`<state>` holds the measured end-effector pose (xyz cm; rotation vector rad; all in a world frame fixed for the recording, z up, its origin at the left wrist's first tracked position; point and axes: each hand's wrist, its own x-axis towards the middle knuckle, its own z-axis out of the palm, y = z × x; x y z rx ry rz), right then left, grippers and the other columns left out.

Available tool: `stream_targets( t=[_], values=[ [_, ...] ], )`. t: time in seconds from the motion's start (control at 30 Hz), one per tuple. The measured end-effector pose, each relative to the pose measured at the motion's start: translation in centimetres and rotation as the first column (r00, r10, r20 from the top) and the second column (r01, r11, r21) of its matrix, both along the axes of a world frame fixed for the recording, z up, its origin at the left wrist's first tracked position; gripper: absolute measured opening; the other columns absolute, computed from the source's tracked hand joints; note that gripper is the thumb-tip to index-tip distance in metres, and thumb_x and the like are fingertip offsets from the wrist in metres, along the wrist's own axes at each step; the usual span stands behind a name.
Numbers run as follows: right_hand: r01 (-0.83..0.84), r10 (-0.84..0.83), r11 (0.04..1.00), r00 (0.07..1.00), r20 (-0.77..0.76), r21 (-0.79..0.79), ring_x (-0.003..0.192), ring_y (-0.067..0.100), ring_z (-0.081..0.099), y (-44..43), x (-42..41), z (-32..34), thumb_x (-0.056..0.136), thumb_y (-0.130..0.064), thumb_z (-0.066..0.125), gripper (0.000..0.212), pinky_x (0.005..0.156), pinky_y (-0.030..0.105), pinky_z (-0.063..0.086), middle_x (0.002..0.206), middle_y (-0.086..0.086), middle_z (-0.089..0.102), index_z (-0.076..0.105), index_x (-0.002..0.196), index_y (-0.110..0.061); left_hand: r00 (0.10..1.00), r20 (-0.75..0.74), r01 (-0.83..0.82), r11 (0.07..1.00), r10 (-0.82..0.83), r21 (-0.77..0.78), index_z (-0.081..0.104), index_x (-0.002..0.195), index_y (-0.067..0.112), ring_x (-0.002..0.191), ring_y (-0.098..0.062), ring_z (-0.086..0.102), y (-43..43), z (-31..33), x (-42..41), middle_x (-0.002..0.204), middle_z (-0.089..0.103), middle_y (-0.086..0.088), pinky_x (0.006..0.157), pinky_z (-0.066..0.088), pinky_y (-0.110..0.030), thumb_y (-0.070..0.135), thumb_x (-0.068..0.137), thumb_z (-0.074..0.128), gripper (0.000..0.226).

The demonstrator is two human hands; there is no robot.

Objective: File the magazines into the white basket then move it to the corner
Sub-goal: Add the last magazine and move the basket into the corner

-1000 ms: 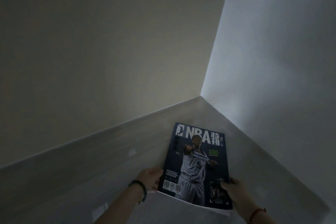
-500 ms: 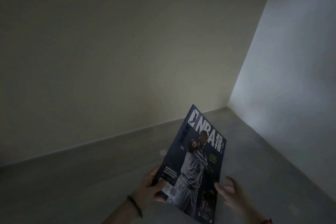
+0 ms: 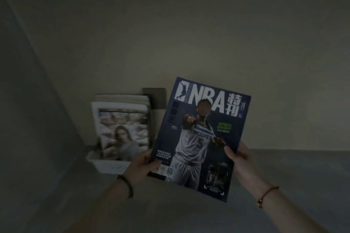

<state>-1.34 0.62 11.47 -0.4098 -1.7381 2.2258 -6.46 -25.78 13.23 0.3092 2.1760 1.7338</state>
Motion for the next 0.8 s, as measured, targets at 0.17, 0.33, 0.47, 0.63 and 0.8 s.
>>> stream_targets(
  t=[0.17, 0.33, 0.47, 0.63, 0.8],
  values=[
    [0.043, 0.0, 0.969, 0.985, -0.174, 0.243, 0.086, 0.01, 0.062, -11.1, -6.1, 3.4, 0.087, -0.004, 0.056, 0.029, 0.071, 0.02, 0.052, 0.096, -0.007, 0.065, 0.059, 0.096, -0.031, 0.956, -0.109, -0.279, 0.959, 0.273, -0.043, 0.051, 0.126, 0.004, 0.113, -0.032, 0.056, -8.9, 2.5, -4.7, 0.123, 0.06, -0.018, 0.103, 0.042, -0.048, 0.013, 0.09, 0.052, 0.037],
    [0.041, 0.018, 0.951, 0.982, -0.188, 0.306, 0.078, 0.009, 0.06, -17.7, -11.4, 4.6, 0.086, -0.005, 0.058, 0.019, 0.071, 0.026, 0.049, 0.084, -0.007, 0.064, 0.058, 0.09, -0.024, 0.9, -0.16, -0.42, 0.904, 0.405, -0.078, 0.054, 0.12, 0.003, 0.114, -0.037, 0.053, -14.8, 2.9, -9.3, 0.125, 0.058, -0.02, 0.103, 0.04, -0.052, 0.016, 0.09, 0.053, 0.033],
    [0.06, -0.026, 0.952, 0.993, -0.117, 0.299, 0.064, 0.0, 0.056, -20.3, -15.1, 3.9, 0.082, -0.005, 0.063, 0.017, 0.054, 0.009, 0.046, 0.07, -0.01, 0.062, 0.063, 0.076, -0.021, 0.865, -0.152, -0.491, 0.869, 0.478, -0.06, 0.053, 0.121, 0.004, 0.11, -0.036, 0.057, -17.1, 1.9, -12.3, 0.122, 0.06, -0.02, 0.099, 0.045, -0.048, 0.013, 0.089, 0.054, 0.034],
    [0.016, -0.017, 0.936, 1.0, -0.001, 0.352, 0.07, 0.009, 0.06, -21.2, -17.6, 1.1, 0.082, -0.005, 0.064, 0.015, 0.066, 0.022, 0.05, 0.079, -0.007, 0.066, 0.07, 0.091, -0.015, 0.841, -0.07, -0.541, 0.837, 0.536, -0.081, 0.053, 0.121, -0.001, 0.111, -0.039, 0.055, -17.5, -1.5, -15.2, 0.114, 0.062, -0.02, 0.102, 0.042, -0.052, -0.001, 0.085, 0.056, 0.036],
    [-0.065, 0.013, 0.905, 0.992, 0.124, 0.421, 0.075, 0.02, 0.063, -21.8, -19.1, -2.6, 0.079, -0.005, 0.066, 0.011, 0.073, 0.03, 0.052, 0.079, 0.0, 0.067, 0.071, 0.085, -0.013, 0.837, -0.013, -0.545, 0.833, 0.547, -0.093, 0.056, 0.115, 0.001, 0.107, -0.034, 0.057, -18.3, -4.9, -17.2, 0.115, 0.063, -0.021, 0.101, 0.042, -0.045, -0.006, 0.082, 0.057, 0.033]
  ],
)
